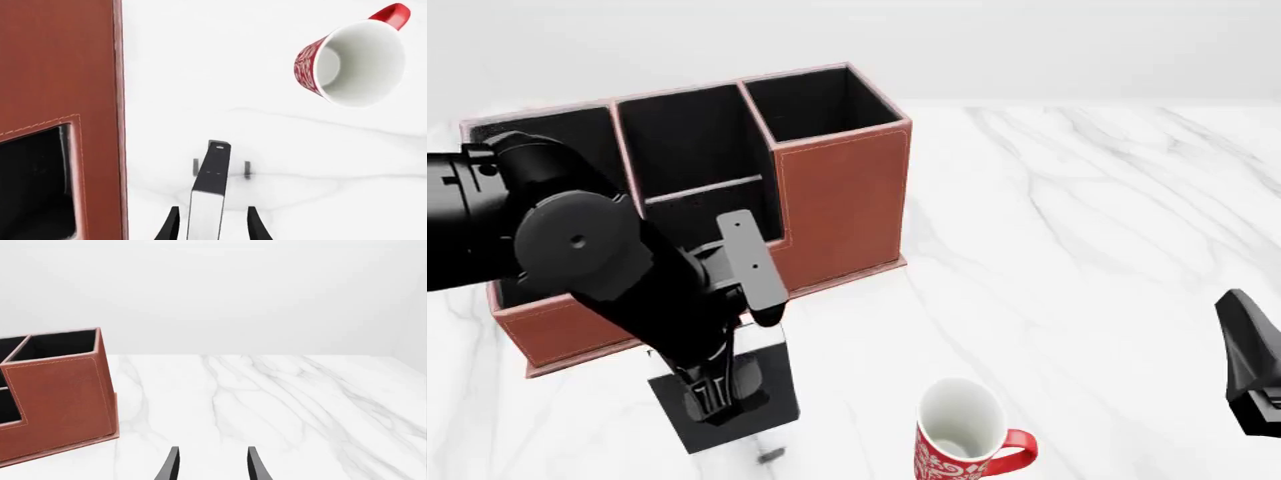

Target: Pick up the book and place it in the front compartment of the caddy.

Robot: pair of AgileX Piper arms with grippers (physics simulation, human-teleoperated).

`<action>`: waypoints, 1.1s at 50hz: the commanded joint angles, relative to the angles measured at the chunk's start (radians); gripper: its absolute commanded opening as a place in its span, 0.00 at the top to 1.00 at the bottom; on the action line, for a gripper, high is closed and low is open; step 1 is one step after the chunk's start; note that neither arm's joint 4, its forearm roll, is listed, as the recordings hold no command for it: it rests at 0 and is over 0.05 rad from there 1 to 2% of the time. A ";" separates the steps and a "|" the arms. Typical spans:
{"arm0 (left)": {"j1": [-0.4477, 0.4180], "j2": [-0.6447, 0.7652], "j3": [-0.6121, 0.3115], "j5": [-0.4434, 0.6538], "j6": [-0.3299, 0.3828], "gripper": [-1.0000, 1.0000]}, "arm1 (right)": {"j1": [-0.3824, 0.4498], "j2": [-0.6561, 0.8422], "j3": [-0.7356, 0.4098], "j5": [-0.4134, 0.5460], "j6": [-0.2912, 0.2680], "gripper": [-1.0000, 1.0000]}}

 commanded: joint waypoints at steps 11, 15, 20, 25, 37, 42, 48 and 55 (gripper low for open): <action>0.074 -0.013 -0.074 0.083 0.144 1.00 | 0.000 -0.002 0.000 0.001 0.000 0.00; 0.084 -0.017 -0.117 0.123 0.185 1.00 | 0.000 -0.001 0.000 0.001 0.000 0.00; 0.104 -0.018 -0.186 0.187 0.252 1.00 | 0.000 0.000 0.000 0.000 0.000 0.00; 0.104 -0.013 -0.240 0.229 0.277 1.00 | 0.000 0.000 0.000 0.000 0.000 0.00; 0.152 -0.016 -0.374 0.325 0.339 1.00 | 0.000 0.002 0.000 -0.002 0.000 0.00; 0.163 -0.008 -0.433 0.362 0.353 1.00 | 0.000 0.003 0.000 -0.003 0.000 0.00; 0.215 -0.020 -0.457 0.366 0.413 1.00 | 0.000 0.007 0.000 -0.007 0.000 0.00; 0.266 -0.034 -0.454 0.365 0.480 1.00 | 0.000 0.012 0.000 -0.012 0.001 0.00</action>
